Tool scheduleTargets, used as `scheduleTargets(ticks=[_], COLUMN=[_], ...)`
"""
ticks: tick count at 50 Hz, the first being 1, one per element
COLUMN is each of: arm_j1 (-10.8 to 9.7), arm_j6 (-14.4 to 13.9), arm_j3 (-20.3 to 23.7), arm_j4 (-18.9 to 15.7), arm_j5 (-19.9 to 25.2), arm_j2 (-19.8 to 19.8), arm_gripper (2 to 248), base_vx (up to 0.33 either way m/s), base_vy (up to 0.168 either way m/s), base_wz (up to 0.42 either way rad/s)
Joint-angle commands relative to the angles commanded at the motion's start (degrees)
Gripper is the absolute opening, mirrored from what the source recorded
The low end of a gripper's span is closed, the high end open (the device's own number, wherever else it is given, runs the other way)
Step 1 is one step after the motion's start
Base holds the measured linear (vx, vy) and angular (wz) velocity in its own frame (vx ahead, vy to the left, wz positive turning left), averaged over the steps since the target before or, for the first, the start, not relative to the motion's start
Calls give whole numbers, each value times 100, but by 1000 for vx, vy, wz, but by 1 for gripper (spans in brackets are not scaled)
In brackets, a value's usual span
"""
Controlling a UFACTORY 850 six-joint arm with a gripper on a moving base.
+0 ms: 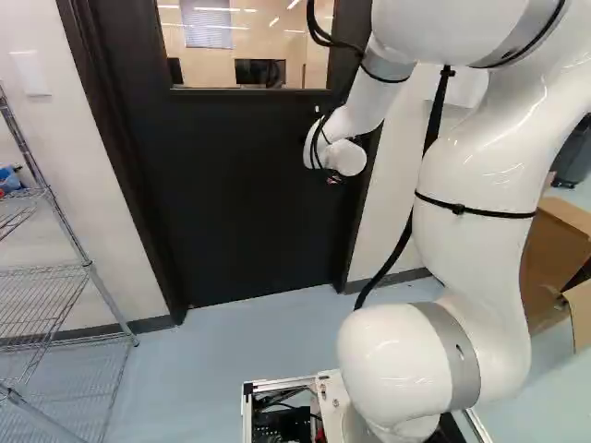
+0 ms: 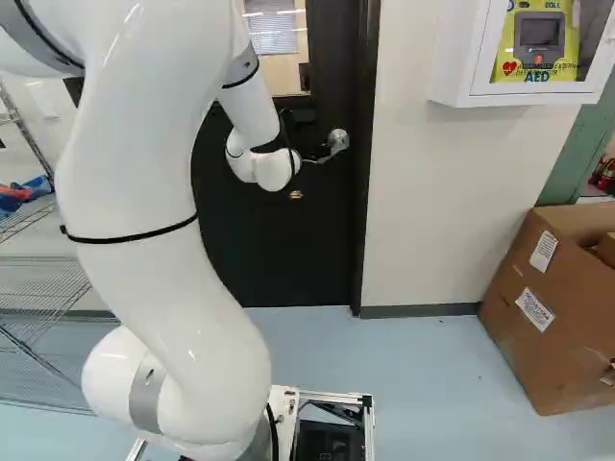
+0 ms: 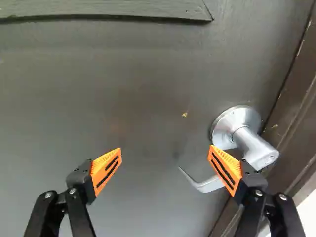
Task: Open the door and move inside
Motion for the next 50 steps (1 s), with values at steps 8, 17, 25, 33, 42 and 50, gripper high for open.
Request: scheduleTargets(ticks=[8, 17, 25, 33, 42, 50], arm_j1=[-1, -25, -69, -95, -99, -97], arm_j6=[0, 0, 0, 0, 0, 0], arm_j3=[14, -4, -66, -151, -250, -340], arm_j4=[0, 0, 0, 0, 0, 0], arm_j5=[0, 0, 0, 0, 0, 0], arm_j2=[-81, -202, -348, -512, -697, -860], arm_gripper=[247, 247, 247, 247, 247, 247], base_vx=[0, 0, 0, 0, 0, 0], base_vy=[0, 0, 0, 0, 0, 0], base_wz=[0, 0, 0, 0, 0, 0])
